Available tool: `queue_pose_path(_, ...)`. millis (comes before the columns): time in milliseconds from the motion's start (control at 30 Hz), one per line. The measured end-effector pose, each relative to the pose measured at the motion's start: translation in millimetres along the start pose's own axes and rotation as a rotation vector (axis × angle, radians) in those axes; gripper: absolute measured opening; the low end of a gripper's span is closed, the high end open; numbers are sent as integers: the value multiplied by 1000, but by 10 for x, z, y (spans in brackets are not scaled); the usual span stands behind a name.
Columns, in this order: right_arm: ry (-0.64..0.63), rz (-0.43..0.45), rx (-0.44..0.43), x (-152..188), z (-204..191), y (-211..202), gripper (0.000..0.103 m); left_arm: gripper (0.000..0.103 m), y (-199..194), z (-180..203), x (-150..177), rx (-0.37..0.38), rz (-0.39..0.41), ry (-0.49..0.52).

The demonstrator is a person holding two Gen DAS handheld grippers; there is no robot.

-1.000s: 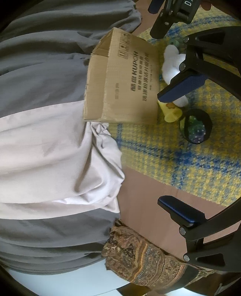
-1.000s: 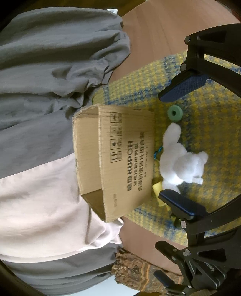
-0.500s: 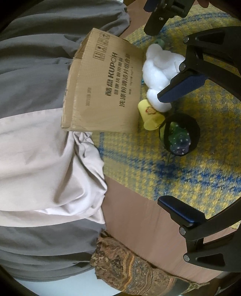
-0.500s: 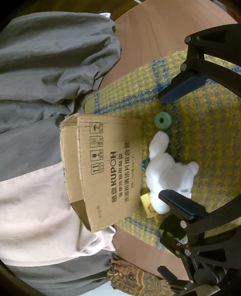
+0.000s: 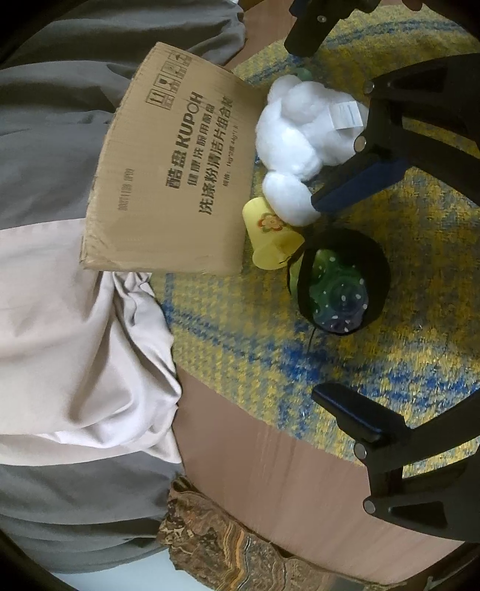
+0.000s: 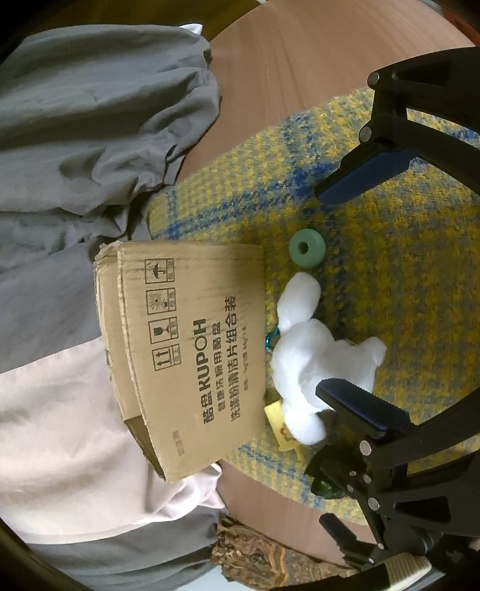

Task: Organize objects
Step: 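Grasp the dark green ball with the left gripper while the right grasps the white plush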

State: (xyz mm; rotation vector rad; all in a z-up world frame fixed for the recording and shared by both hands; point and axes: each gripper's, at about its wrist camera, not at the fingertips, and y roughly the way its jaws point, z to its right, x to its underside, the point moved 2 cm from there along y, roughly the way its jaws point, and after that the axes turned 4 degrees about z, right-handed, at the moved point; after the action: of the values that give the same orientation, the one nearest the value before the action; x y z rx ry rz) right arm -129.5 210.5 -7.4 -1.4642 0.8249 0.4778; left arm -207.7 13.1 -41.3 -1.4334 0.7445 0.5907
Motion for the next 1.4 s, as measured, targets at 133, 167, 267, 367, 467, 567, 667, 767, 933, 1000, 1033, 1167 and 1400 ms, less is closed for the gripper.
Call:
queue_pose_path(133,1,-7,-3,1,7,24,96,78,75,22,20,10,-23,6)
queue_pose_path(167,1,-9,-3,2,7,30,96,74,96,29,26,13,-29,7)
queue_pose_path(267,-1,-12,-5,5,6,42,96,69,150,49,46,31,-45,6)
queue_pose_path(367,0,-14,-5,8,13,51,96,63,161,74,49,38,-47,11)
queue_pose_path(467,2,-16,-6,5,20,52,96,62,155,86,45,38,-43,19)
queue_pose_path(567,-7,-11,-8,-1,6,43,96,62,135,68,47,36,-39,13)
queue_pose_path(667,-21,-6,-13,-10,-44,25,96,62,78,29,45,31,-30,4)
queue_pose_path(767,-33,-9,-23,-9,-117,35,96,62,3,-45,32,24,-13,-7)
queue_pose_path(933,-48,-19,-46,18,-264,63,96,62,-112,-190,25,-7,12,-10)
queue_pose_path(1000,-52,-26,-55,33,-333,86,96,62,-142,-255,34,-22,17,-15)
queue_pose_path(1033,-54,-31,-58,43,-364,102,96,62,-150,-293,39,-27,17,-19)
queue_pose_path(1167,-81,-71,-55,98,-502,208,96,62,-180,-396,60,-44,18,-26)
queue_pose_path(1400,-107,-113,-4,158,-607,391,96,62,-184,-466,65,-43,7,-36)
